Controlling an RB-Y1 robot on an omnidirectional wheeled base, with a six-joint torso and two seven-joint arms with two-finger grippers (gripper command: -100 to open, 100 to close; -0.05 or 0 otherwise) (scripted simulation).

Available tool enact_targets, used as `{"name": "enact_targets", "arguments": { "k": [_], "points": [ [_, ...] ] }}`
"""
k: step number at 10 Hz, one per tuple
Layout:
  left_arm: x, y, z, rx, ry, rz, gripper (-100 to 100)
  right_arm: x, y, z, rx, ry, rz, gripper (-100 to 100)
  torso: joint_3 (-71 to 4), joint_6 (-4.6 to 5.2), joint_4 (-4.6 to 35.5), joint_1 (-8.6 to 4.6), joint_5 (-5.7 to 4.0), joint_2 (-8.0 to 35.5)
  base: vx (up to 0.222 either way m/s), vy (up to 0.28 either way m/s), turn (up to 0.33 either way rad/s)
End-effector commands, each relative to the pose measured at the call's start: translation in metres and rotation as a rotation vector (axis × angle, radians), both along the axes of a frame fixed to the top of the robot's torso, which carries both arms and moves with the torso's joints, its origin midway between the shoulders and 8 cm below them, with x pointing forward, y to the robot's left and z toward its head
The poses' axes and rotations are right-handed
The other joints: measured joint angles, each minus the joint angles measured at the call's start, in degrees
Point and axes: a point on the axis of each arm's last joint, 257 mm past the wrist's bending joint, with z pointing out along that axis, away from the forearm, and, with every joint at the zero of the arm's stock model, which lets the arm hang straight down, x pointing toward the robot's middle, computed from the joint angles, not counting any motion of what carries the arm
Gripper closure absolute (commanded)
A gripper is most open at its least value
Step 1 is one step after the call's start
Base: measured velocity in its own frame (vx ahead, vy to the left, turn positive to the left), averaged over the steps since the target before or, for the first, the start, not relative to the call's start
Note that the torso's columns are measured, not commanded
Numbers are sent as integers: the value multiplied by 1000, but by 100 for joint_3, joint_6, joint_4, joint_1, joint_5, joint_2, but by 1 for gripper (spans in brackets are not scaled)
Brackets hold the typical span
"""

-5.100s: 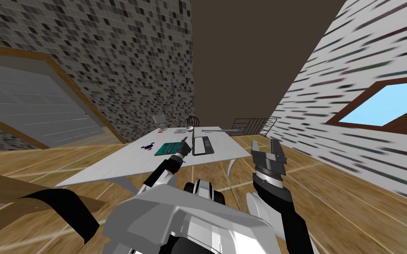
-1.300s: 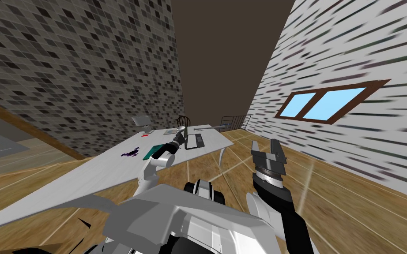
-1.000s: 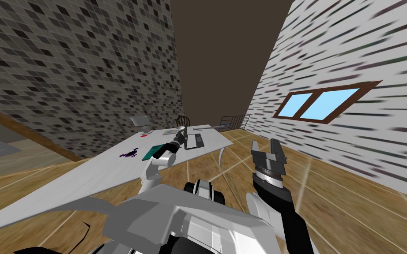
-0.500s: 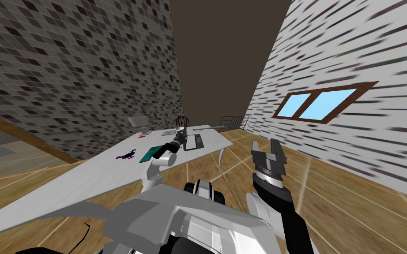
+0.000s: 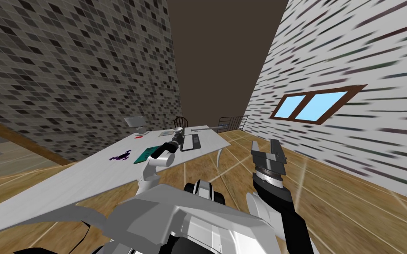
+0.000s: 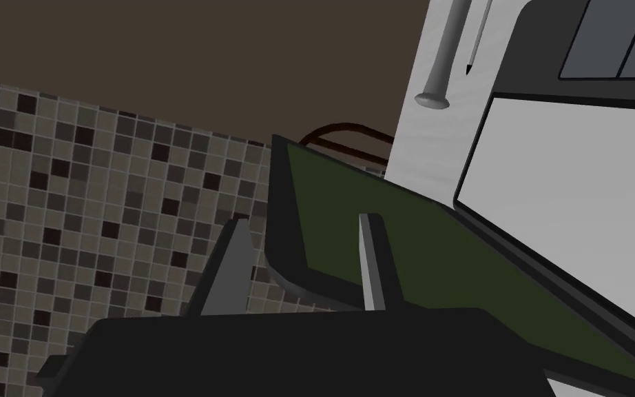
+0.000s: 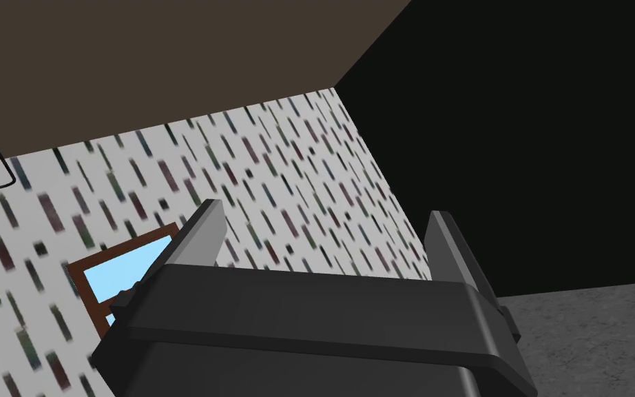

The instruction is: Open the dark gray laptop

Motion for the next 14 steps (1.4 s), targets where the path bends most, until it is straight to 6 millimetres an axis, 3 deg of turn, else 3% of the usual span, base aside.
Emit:
{"name": "enact_targets", "arguments": {
  "k": [1, 4, 5, 10, 14],
  "points": [
    [-4, 5, -12, 83, 59, 6, 100, 0, 0, 0, 0, 0, 0, 0, 0, -8, 3, 17, 4, 1, 53, -98, -61],
    [-7, 11, -14, 157, 86, 15, 100, 0, 0, 0, 0, 0, 0, 0, 12, -29, 22, 23, -1, 23, 50, -116, -46],
    [-4, 19, -29, 231, 131, 22, 100, 0, 0, 0, 0, 0, 0, 0, 28, -32, 37, 47, -1, 51, 28, -91, -46],
    [2, 44, -67, 441, 244, 39, 100, 0, 0, 0, 0, 0, 0, 0, 29, -30, 42, 31, -8, 53, 18, -115, -24],
    [3, 58, -86, 525, 295, 47, 100, 0, 0, 0, 0, 0, 0, 0, 31, -29, 44, 38, -8, 57, 17, -87, -17]
  ]
}}
